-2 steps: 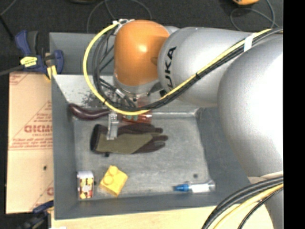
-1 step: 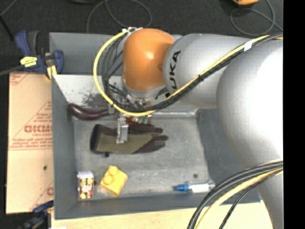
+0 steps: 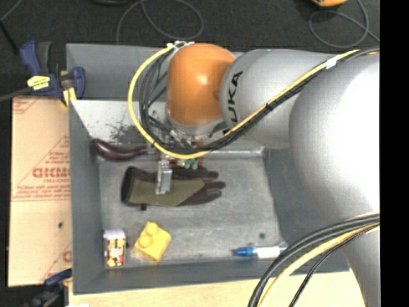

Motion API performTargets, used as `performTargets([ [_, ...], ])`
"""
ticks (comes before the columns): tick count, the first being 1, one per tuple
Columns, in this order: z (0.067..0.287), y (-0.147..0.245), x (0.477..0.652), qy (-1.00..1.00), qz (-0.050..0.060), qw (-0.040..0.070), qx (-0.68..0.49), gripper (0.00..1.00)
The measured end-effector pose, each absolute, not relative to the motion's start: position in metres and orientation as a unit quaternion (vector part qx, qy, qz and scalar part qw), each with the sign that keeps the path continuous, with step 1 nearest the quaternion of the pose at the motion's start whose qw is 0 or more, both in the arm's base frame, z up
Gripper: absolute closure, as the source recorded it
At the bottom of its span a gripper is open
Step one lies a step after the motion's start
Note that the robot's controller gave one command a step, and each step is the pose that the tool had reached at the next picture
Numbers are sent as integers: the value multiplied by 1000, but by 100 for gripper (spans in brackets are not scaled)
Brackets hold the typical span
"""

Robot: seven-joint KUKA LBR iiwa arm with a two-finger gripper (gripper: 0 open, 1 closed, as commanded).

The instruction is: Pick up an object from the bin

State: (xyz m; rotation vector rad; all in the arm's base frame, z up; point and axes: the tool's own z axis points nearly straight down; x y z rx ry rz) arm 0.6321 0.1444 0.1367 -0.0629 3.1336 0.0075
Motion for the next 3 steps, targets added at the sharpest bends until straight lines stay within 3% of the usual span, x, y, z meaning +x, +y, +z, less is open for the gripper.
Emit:
performTargets([
  [1,121,141,632,999,2,4,40,0],
  [2,116,140,631,1000,1,3,21,0],
  [3,110,144,632,996,1,5,-92,0],
])
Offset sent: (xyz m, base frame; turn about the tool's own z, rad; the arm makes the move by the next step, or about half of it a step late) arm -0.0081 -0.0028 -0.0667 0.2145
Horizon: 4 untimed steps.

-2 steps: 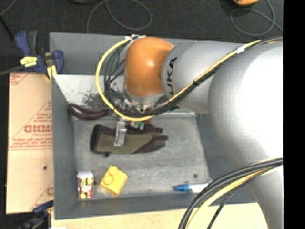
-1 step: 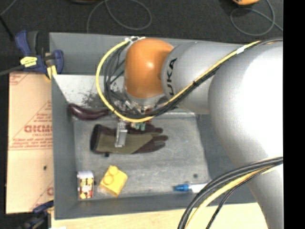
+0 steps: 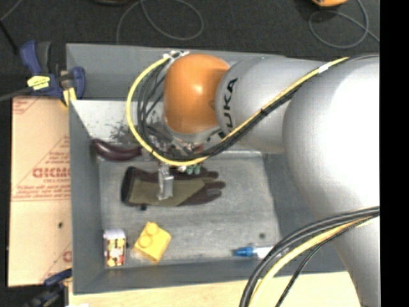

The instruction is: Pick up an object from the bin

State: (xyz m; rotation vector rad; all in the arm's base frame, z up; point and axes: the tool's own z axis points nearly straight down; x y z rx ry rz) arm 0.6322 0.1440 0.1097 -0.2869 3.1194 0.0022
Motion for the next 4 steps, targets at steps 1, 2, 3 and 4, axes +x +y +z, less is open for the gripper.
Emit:
performTargets([
  [1,103,139,634,994,1,5,-110,0],
  [2,78,104,630,972,0,5,-235,100],
  [3,73,96,630,959,0,6,-282,100],
  [4,101,96,623,965,1,7,-263,100],
])
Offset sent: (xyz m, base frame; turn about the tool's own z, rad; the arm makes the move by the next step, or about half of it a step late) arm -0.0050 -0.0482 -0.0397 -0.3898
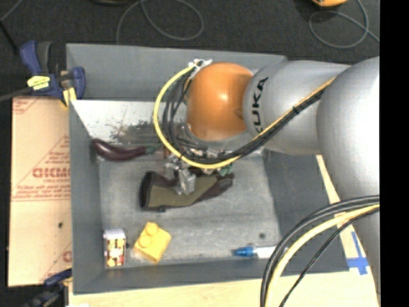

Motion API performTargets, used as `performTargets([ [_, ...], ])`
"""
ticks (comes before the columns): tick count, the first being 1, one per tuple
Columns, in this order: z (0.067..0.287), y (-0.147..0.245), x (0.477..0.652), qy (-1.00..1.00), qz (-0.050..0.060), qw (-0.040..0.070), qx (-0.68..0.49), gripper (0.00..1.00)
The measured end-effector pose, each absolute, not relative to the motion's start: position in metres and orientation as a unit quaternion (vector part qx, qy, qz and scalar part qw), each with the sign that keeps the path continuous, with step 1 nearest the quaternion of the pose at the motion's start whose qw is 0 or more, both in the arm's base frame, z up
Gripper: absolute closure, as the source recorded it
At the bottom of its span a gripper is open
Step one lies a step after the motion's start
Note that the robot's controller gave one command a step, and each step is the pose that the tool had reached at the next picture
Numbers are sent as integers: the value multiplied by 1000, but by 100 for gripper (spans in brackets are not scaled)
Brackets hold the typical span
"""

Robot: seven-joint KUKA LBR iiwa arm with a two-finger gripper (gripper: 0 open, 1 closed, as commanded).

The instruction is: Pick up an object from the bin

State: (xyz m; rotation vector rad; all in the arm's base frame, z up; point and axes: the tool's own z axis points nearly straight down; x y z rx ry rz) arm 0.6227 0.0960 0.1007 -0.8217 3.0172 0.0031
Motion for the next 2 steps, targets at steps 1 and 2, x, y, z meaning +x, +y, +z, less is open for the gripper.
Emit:
performTargets([
  [1,150,101,629,964,0,6,-264,100],
  [2,218,102,634,968,1,7,-252,100],
])
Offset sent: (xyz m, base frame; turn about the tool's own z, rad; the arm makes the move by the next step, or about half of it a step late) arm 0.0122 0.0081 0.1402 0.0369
